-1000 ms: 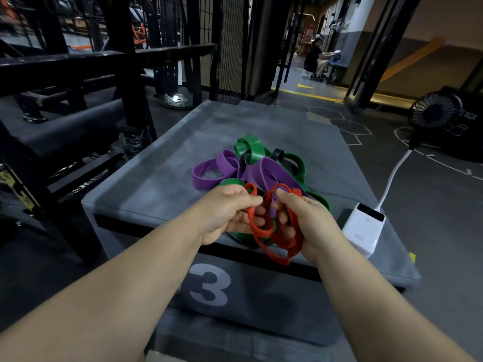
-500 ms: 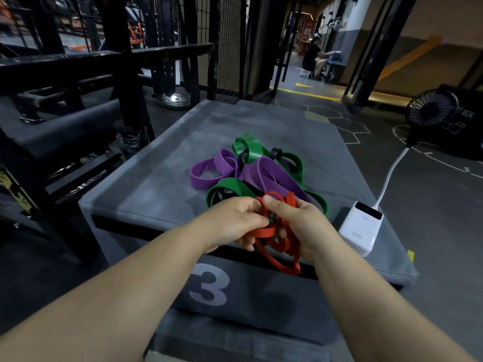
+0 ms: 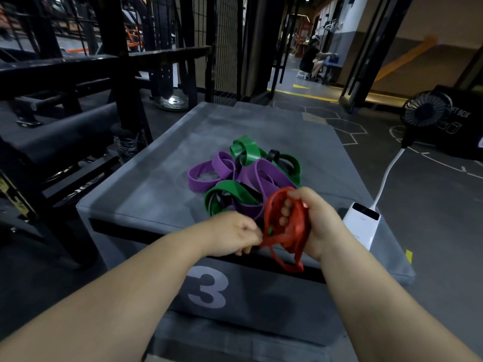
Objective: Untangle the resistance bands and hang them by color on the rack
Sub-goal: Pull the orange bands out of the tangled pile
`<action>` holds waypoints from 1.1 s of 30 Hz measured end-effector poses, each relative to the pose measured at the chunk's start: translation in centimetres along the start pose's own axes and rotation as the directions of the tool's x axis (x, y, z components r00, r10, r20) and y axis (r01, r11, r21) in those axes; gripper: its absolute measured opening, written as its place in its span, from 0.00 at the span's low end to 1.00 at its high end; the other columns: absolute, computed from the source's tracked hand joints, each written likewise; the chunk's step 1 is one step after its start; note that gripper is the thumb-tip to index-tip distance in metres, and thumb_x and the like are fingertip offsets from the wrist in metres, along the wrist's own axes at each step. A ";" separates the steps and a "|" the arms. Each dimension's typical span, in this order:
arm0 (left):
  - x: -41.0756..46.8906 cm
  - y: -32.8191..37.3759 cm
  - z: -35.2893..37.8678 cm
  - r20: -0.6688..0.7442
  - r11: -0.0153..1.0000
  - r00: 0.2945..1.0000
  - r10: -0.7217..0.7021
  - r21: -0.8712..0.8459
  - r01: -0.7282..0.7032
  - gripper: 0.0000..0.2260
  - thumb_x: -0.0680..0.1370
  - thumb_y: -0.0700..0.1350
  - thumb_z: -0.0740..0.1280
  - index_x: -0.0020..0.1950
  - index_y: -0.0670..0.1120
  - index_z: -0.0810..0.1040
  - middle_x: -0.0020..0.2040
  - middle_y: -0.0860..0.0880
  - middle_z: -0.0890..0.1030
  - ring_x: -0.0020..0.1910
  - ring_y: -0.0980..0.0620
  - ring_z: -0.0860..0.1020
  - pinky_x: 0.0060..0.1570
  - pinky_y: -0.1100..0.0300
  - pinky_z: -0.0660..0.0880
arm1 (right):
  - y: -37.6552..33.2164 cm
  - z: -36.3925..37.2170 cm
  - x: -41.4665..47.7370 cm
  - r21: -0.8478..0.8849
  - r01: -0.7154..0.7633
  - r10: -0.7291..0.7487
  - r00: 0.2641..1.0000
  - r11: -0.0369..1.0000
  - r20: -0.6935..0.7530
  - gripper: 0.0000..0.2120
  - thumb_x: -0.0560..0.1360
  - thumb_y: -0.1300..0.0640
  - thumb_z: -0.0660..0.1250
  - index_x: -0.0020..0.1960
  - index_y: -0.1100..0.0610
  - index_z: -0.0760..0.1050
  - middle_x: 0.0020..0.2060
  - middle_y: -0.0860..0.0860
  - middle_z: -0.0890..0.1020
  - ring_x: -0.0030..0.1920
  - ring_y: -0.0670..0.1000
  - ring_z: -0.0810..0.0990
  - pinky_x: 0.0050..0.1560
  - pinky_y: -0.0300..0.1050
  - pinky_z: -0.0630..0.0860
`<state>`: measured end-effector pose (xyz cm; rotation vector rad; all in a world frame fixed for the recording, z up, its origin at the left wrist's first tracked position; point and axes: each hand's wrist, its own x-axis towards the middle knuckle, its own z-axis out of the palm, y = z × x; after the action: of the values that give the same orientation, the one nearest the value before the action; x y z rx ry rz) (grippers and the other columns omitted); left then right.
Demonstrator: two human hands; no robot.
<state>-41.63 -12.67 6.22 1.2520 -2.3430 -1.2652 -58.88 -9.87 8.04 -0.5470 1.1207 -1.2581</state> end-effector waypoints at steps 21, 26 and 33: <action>1.3 -0.2 1.1 -0.353 0.909 0.934 0.055 -0.369 -0.193 0.18 0.63 0.56 0.70 0.50 0.53 0.72 0.49 0.53 0.77 0.50 0.56 0.76 0.56 0.52 0.74 | -0.1 -0.2 0.5 -0.098 0.078 -0.079 0.997 0.992 -0.006 0.15 0.75 0.54 0.67 0.30 0.55 0.73 0.24 0.49 0.71 0.22 0.46 0.66 0.25 0.37 0.65; 0.9 0.1 1.4 -0.307 0.863 0.944 0.125 -0.435 -0.256 0.38 0.69 0.54 0.76 0.72 0.55 0.58 0.69 0.56 0.68 0.68 0.59 0.67 0.67 0.60 0.65 | -0.3 0.2 -0.3 -0.099 -0.007 0.021 0.991 0.995 0.132 0.16 0.71 0.52 0.66 0.28 0.55 0.70 0.23 0.49 0.70 0.20 0.45 0.65 0.25 0.36 0.68; 0.2 -0.3 -0.2 -0.137 0.817 0.968 0.208 -0.520 -0.249 0.35 0.72 0.38 0.74 0.73 0.57 0.62 0.72 0.52 0.69 0.71 0.58 0.67 0.69 0.57 0.68 | -0.4 -0.7 -0.6 -0.154 -0.175 0.231 0.808 0.972 0.541 0.17 0.54 0.48 0.79 0.28 0.55 0.72 0.19 0.46 0.69 0.15 0.42 0.64 0.20 0.35 0.65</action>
<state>-41.47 -13.09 6.03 0.7892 -1.8200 -1.5983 -59.61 -9.23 8.35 -0.7856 0.7183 -0.7782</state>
